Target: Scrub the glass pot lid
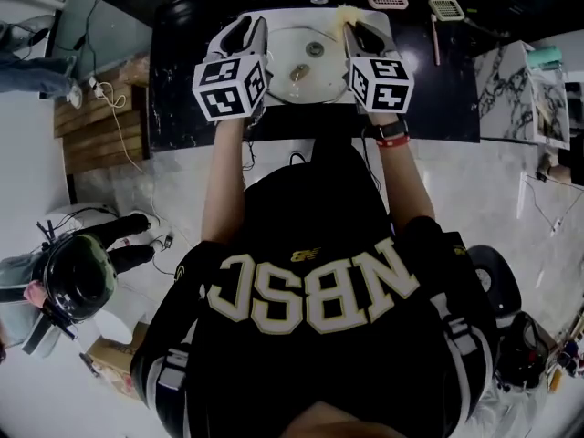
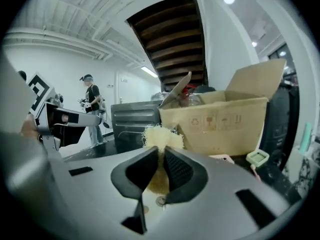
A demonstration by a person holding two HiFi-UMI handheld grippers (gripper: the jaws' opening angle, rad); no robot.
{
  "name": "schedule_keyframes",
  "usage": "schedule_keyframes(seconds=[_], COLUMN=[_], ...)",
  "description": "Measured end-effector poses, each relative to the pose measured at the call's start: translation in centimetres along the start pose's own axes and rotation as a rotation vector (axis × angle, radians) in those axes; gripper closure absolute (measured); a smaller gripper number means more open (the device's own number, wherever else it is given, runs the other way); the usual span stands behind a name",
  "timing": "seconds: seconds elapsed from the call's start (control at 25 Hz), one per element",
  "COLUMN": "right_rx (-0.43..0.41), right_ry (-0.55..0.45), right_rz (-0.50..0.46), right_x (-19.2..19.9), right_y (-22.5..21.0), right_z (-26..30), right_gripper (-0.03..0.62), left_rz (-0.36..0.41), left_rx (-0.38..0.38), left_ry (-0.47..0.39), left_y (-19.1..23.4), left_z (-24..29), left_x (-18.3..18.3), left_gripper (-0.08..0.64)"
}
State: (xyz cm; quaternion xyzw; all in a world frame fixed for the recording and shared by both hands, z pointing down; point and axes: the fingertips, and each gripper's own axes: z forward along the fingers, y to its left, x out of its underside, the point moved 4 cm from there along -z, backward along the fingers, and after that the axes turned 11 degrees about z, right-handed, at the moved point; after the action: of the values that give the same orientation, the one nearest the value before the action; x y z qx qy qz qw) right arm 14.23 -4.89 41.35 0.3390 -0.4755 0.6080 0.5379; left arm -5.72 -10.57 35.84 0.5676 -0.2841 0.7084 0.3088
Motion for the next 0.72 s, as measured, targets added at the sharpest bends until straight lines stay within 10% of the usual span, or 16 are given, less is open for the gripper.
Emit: schedule_keyframes(seconds=[0.72], right_rx=[0.059], right_ry=[-0.179], right_rz=[-0.037], right_x=[-5.5], right_y=[-2.4], right_z=[-4.1], right_gripper=[0.545], left_rz=[0.049], left_rx=[-0.102], left_ry=[-0.178], left_y=[-0.5], left_z=[-1.7], left_x=[-4.2], left_gripper=[0.546])
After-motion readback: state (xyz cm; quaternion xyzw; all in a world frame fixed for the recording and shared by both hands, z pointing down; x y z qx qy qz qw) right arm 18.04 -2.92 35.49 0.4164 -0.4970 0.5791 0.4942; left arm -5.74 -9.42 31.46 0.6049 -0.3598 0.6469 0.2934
